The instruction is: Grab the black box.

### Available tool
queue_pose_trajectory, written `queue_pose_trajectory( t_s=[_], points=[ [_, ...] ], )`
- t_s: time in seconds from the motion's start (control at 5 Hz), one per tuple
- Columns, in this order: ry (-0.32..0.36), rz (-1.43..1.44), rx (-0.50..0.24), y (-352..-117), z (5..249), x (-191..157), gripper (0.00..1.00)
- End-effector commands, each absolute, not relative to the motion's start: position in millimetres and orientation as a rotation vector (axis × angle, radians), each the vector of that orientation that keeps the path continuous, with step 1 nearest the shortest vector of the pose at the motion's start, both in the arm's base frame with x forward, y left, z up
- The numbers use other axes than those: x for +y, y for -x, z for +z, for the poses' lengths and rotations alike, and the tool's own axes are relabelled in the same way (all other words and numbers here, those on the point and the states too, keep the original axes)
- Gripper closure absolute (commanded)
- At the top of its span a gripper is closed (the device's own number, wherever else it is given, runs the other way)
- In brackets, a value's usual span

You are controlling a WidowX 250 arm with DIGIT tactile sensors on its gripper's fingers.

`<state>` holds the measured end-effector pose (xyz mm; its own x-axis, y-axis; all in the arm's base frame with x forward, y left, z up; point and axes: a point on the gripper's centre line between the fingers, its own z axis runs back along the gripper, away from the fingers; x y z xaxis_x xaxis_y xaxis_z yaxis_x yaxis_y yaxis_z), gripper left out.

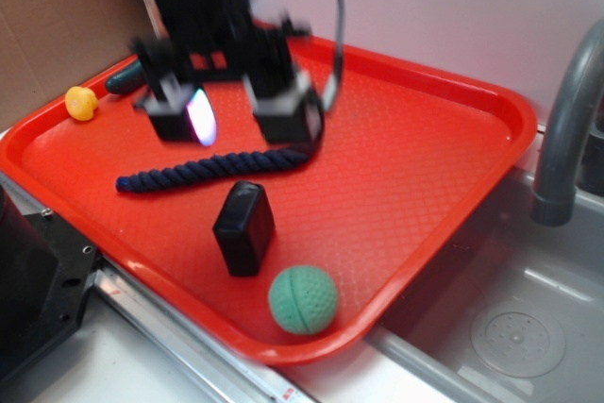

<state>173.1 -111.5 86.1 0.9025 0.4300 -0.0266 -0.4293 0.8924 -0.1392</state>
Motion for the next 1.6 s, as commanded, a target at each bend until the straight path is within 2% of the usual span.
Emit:
queue_pose_trajectory(
  t_s=[0.0,0.4,0.6,0.8,1.0,1.4],
  points=[
    [0.158,0.427,0.106,-166,54,-123,0.0],
    [0.095,0.422,0.183,-149,39,-115,0.0],
    [0.105,0.391,0.161,-152,44,-118,0.0],
    [0.082,0.345,0.121,-157,49,-121,0.0],
    [0.047,0.126,0.011,-159,44,-122,0.0],
    [0.041,0.068,0.019,-143,19,-118,0.0]
  ],
)
